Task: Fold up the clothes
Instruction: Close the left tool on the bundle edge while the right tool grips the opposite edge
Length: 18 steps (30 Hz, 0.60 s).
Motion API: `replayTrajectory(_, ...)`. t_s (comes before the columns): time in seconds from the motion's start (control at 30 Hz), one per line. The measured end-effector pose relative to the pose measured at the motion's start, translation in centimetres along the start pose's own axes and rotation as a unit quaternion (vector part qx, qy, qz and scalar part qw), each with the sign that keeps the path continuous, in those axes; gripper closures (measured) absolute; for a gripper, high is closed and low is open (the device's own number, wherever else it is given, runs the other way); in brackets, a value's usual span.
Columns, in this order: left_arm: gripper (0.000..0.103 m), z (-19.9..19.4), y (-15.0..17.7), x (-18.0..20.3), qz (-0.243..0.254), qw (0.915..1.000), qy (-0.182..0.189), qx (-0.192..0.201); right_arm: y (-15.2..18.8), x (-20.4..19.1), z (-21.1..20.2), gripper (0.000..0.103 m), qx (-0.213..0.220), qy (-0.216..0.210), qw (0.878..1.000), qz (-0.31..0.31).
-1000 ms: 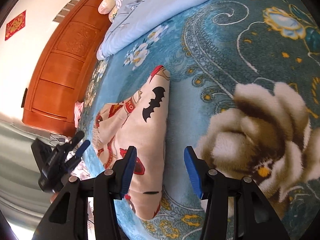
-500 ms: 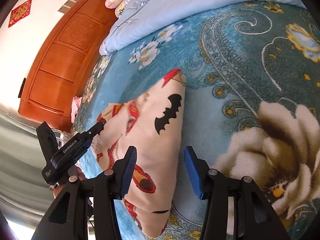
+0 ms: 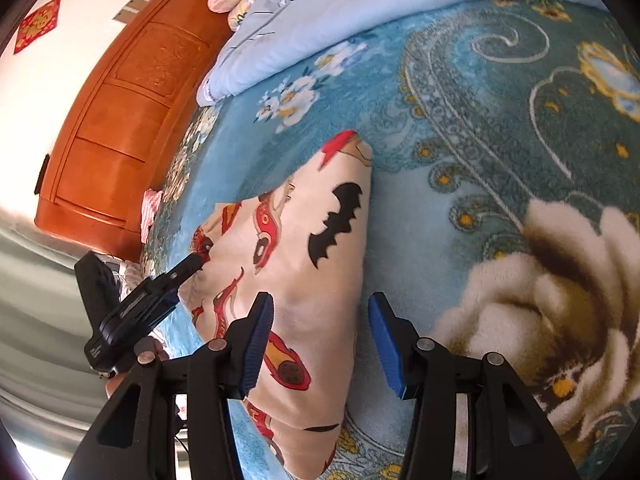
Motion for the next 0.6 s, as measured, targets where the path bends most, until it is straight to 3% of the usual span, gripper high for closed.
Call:
replayTrajectory(0.23, 0.029, 1.1, -0.1, -0.7, -0.065, 0.9941, 0.085, -0.018, 0.6, 0.7, 0.4, 0.05, 0.001, -0.007, 1.0, 0.017)
replayTrajectory(0.33, 0.029, 1.3, -0.4, -0.7, -0.071, 0.9913, 0.107, -0.025, 0.7, 0.3, 0.9, 0.05, -0.003, -0.033, 0.999, 0.022)
replayTrajectory(0.6, 0.029, 2.2, -1.5, 0.1, -0.05, 0.99, 0.124, -0.045, 0.2, 0.1, 2.1, 0.05, 0.013, -0.083, 0.995, 0.048)
Point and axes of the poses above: each gripper's, at about its wrist camera, not at the fingertips, and z roughly the way its jaws point, x to its right, y to its underside, the point moved 8 cm from there along z, roughly the way its jaws point, and after that the axes turned 5 degrees about -z, right-handed, at the moved point
